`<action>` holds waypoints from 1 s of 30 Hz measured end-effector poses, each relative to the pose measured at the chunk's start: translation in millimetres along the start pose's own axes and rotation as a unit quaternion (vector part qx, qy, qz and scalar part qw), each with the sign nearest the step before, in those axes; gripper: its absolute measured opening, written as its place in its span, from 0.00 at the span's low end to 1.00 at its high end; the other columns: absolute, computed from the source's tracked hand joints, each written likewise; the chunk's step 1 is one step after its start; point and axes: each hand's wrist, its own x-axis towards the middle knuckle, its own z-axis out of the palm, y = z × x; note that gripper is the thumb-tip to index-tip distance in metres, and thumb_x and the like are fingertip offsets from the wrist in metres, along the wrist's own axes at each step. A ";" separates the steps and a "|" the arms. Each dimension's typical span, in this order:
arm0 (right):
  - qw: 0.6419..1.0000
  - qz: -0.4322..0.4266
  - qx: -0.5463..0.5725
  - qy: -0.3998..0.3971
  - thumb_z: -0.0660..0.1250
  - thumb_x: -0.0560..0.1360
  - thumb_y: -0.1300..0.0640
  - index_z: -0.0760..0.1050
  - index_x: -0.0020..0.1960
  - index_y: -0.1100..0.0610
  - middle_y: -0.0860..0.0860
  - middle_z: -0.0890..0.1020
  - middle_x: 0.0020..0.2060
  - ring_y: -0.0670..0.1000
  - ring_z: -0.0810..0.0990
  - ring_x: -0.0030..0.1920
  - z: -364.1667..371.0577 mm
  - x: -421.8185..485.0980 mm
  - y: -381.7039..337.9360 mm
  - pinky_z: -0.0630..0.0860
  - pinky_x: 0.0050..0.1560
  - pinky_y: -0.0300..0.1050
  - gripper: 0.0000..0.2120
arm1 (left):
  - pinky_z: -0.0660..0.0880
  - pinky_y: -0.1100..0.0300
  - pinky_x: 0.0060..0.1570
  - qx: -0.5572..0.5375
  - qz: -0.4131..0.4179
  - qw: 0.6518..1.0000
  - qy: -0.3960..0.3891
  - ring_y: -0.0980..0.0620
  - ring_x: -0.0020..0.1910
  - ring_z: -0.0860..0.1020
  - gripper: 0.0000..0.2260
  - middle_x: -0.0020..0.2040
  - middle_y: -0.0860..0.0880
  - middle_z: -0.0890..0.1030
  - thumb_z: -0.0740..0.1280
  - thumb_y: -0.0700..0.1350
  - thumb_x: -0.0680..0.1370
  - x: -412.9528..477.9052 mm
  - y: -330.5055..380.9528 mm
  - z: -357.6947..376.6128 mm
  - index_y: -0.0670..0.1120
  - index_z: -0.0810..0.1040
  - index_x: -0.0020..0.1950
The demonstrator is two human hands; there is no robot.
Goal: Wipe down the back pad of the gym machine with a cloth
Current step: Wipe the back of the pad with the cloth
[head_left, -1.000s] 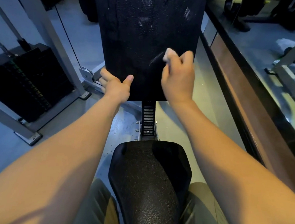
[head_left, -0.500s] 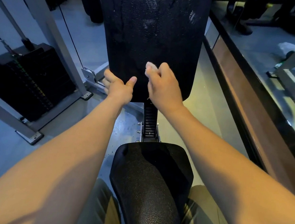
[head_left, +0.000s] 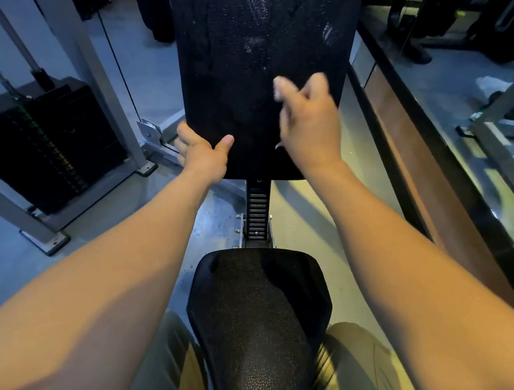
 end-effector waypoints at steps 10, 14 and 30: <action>0.998 -0.046 0.012 -0.038 0.65 0.77 0.64 0.79 0.65 0.58 0.61 0.73 0.47 0.60 0.75 0.38 2.8 -0.8 -4.5 0.77 0.33 0.55 0.18 | 0.61 0.45 0.75 -0.002 0.000 1.000 -0.003 0.42 0.75 0.59 0.36 0.76 0.46 0.58 0.67 0.57 0.80 -1.8 0.7 -0.9 0.50 0.48 0.78; 0.996 0.073 0.035 0.028 0.67 0.75 0.66 0.78 0.67 0.63 0.62 0.75 0.48 0.60 0.76 0.37 11.5 -0.2 -14.9 0.77 0.36 0.50 0.20 | 0.60 0.45 0.76 -0.001 0.000 1.000 0.000 0.43 0.75 0.59 0.36 0.76 0.46 0.58 0.67 0.57 0.80 -2.7 1.1 -0.5 0.50 0.48 0.79; 0.996 0.066 0.048 0.020 0.67 0.80 0.64 0.74 0.70 0.67 0.60 0.74 0.48 0.53 0.73 0.38 18.1 -6.7 -26.2 0.68 0.37 0.43 0.19 | 0.60 0.44 0.75 0.019 -0.003 1.000 -0.001 0.41 0.75 0.58 0.36 0.76 0.45 0.57 0.66 0.59 0.80 -0.1 -0.2 0.7 0.48 0.50 0.78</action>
